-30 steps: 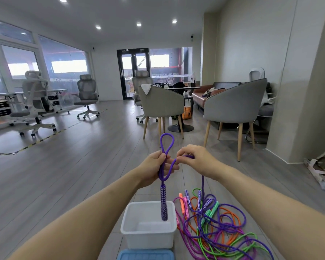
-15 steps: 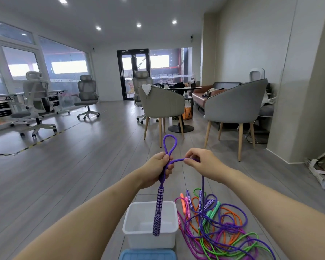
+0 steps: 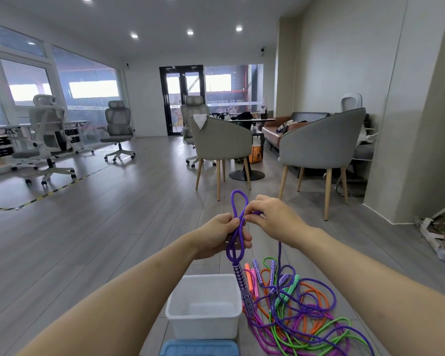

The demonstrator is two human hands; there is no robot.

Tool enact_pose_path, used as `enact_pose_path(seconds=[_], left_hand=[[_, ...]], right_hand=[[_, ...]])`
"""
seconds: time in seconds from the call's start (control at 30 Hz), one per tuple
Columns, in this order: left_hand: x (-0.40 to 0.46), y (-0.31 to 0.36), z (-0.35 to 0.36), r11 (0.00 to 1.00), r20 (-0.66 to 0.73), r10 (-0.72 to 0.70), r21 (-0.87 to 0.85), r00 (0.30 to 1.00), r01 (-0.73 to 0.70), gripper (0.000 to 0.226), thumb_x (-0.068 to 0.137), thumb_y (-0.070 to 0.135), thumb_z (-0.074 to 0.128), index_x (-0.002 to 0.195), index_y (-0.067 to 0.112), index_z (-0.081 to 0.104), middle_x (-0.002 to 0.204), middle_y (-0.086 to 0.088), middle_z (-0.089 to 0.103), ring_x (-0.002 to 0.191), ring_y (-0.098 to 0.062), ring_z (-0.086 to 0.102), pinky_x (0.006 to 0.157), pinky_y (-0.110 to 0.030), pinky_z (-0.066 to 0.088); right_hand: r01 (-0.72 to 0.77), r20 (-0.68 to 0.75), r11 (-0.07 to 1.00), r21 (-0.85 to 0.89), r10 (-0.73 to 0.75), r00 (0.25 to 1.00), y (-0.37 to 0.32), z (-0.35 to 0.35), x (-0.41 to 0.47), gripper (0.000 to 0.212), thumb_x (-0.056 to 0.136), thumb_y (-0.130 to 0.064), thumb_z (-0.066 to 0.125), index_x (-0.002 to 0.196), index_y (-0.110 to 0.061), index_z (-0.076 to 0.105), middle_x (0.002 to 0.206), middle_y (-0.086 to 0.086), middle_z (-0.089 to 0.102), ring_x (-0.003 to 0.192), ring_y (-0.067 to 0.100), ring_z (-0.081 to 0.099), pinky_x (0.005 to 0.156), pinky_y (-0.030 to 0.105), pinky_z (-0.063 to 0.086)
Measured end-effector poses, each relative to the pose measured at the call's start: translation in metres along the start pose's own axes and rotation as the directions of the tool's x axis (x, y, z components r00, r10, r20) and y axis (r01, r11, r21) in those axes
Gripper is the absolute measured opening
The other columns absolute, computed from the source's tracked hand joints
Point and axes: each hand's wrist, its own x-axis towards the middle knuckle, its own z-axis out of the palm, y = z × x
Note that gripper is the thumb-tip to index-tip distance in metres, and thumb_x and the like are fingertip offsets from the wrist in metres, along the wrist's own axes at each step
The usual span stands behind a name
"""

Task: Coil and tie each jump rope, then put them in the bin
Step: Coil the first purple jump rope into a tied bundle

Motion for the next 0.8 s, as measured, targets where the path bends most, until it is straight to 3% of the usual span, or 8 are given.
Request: enact_pose_path(seconds=[0.13, 0.2, 0.3, 0.37, 0.47, 0.57, 0.67, 0.8], left_hand=[[-0.002, 0.004, -0.002, 1.0, 0.044, -0.021, 0.015, 0.999, 0.02, 0.029, 0.112, 0.019, 0.036, 0.128, 0.004, 0.055, 0.092, -0.008, 0.067, 0.089, -0.023, 0.068, 0.091, -0.036, 0.058], [-0.002, 0.003, -0.004, 1.0, 0.034, -0.007, 0.03, 0.999, 0.006, 0.026, 0.111, 0.017, 0.038, 0.121, 0.002, 0.058, 0.092, -0.008, 0.065, 0.091, -0.023, 0.067, 0.097, -0.041, 0.056], [-0.001, 0.002, -0.009, 0.999, -0.038, 0.038, -0.012, 0.999, -0.039, 0.025, 0.111, 0.017, 0.037, 0.115, 0.003, 0.058, 0.09, -0.006, 0.065, 0.092, -0.024, 0.069, 0.102, -0.044, 0.055], [0.0, 0.001, -0.015, 0.994, -0.095, 0.056, -0.09, 0.994, -0.065, 0.022, 0.11, 0.017, 0.036, 0.11, 0.006, 0.056, 0.081, -0.003, 0.06, 0.079, -0.021, 0.065, 0.1, -0.045, 0.055], [0.0, 0.001, -0.022, 0.97, -0.147, 0.053, -0.228, 0.988, -0.086, 0.018, 0.11, 0.014, 0.036, 0.105, 0.008, 0.053, 0.072, -0.001, 0.051, 0.065, -0.016, 0.052, 0.087, -0.041, 0.053], [0.001, 0.005, -0.017, 0.963, -0.124, 0.07, -0.251, 0.99, -0.099, 0.017, 0.11, 0.015, 0.037, 0.103, 0.008, 0.051, 0.072, -0.001, 0.048, 0.065, -0.016, 0.048, 0.079, -0.037, 0.048], [0.005, 0.011, -0.006, 0.963, -0.091, 0.097, -0.243, 0.991, -0.117, 0.019, 0.111, 0.018, 0.035, 0.104, 0.009, 0.051, 0.073, 0.0, 0.047, 0.066, -0.015, 0.048, 0.076, -0.034, 0.048], [0.006, 0.015, 0.005, 0.977, -0.047, 0.117, -0.174, 0.992, -0.124, 0.021, 0.111, 0.02, 0.036, 0.114, 0.006, 0.052, 0.075, 0.0, 0.047, 0.068, -0.014, 0.047, 0.077, -0.032, 0.046]], right_hand=[[0.029, -0.015, 0.996, -0.083, -0.031, 0.999, -0.003, -0.001, -0.001, 0.015, 0.098, -0.036, 0.065, 0.105, -0.024, 0.07, 0.097, -0.011, 0.058, 0.086, 0.008, 0.06, 0.076, 0.03, 0.057], [0.0, -0.008, 0.999, -0.041, 0.0, 1.0, -0.002, 0.0, -0.004, 0.015, 0.098, -0.039, 0.065, 0.103, -0.025, 0.068, 0.093, -0.012, 0.061, 0.082, 0.007, 0.06, 0.074, 0.028, 0.057], [-0.17, 0.005, 0.976, 0.133, 0.171, 0.985, 0.004, 0.002, -0.01, 0.014, 0.101, -0.039, 0.06, 0.097, -0.026, 0.064, 0.08, -0.006, 0.063, 0.072, 0.01, 0.061, 0.068, 0.031, 0.055], [-0.281, 0.007, 0.936, 0.214, 0.286, 0.958, 0.015, 0.001, -0.015, 0.016, 0.103, -0.037, 0.057, 0.096, -0.024, 0.064, 0.078, -0.001, 0.063, 0.07, 0.014, 0.06, 0.065, 0.032, 0.052], [-0.435, -0.037, 0.845, 0.312, 0.468, 0.883, 0.032, -0.002, -0.023, 0.027, 0.1, -0.044, 0.061, 0.09, -0.019, 0.063, 0.075, 0.002, 0.062, 0.068, 0.016, 0.055, 0.061, 0.031, 0.046], [-0.534, -0.029, 0.764, 0.361, 0.582, 0.813, 0.034, 0.001, -0.024, 0.038, 0.098, -0.05, 0.062, 0.089, -0.013, 0.062, 0.073, 0.004, 0.06, 0.066, 0.017, 0.054, 0.058, 0.032, 0.044], [-0.582, -0.019, 0.655, 0.483, 0.672, 0.74, 0.023, 0.005, -0.011, 0.03, 0.102, -0.038, 0.059, 0.095, -0.009, 0.063, 0.079, 0.006, 0.061, 0.07, 0.018, 0.054, 0.06, 0.032, 0.045], [-0.547, 0.014, 0.425, 0.721, 0.781, 0.624, 0.004, 0.006, 0.009, 0.016, 0.105, -0.016, 0.05, 0.109, -0.015, 0.065, 0.093, 0.008, 0.064, 0.075, 0.02, 0.055, 0.061, 0.03, 0.047]])
